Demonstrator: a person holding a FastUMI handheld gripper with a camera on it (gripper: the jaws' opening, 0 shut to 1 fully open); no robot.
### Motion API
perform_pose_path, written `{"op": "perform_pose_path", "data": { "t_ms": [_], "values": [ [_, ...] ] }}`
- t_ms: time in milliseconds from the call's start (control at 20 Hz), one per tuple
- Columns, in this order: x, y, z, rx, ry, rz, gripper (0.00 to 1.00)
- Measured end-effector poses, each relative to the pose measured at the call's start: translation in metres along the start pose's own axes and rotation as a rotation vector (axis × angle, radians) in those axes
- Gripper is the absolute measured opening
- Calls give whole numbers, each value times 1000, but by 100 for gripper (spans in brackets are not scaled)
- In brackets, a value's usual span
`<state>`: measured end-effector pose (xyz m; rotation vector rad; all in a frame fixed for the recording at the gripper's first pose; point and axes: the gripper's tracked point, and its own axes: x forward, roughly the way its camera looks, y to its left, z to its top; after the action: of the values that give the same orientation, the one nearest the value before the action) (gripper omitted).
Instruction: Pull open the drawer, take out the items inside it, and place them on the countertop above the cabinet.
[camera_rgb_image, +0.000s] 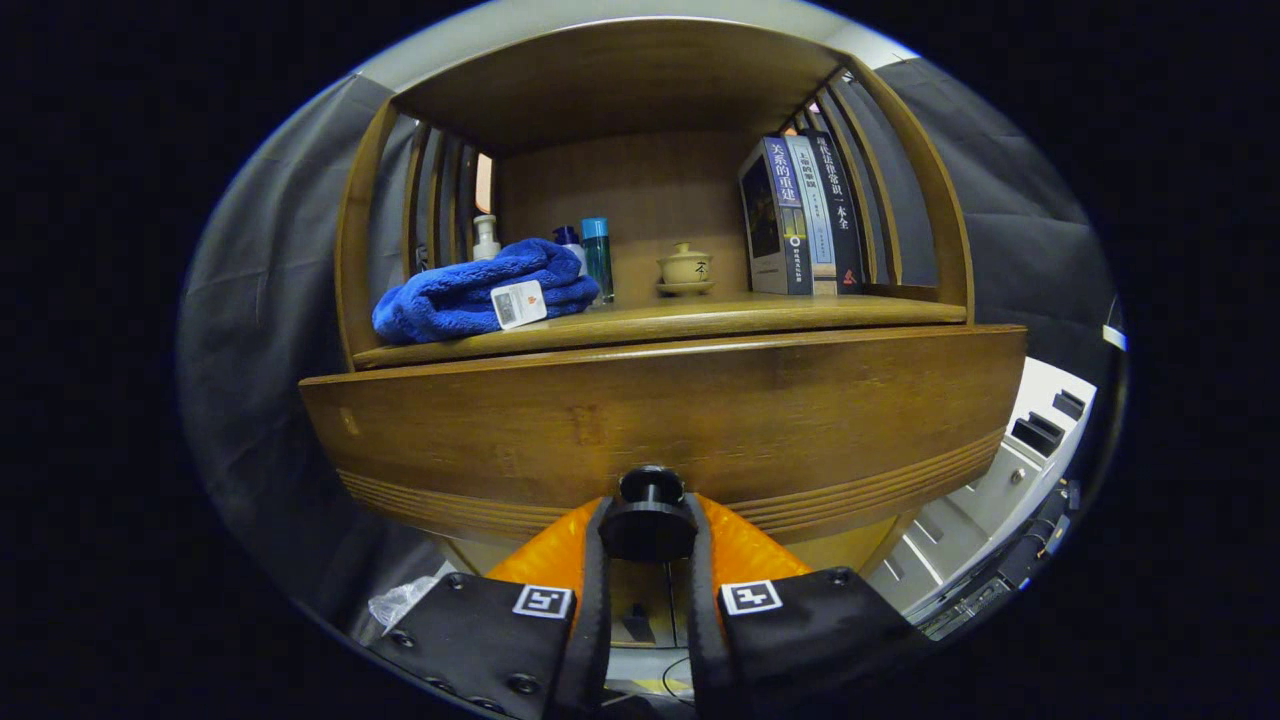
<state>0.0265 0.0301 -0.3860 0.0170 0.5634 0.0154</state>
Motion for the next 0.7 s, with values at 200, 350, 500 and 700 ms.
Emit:
{"op": "perform_pose_path", "data": {
  "t_ms": [200, 350, 500, 700],
  "values": [
    [-23, 0, -5, -19, 6, 16, 41],
    [-39, 2, -9, -26, 6, 14, 41],
    [-51, 4, -14, -30, 20, 21, 41],
    [-70, 4, -25, -50, 47, 35, 41]
  ]
}}
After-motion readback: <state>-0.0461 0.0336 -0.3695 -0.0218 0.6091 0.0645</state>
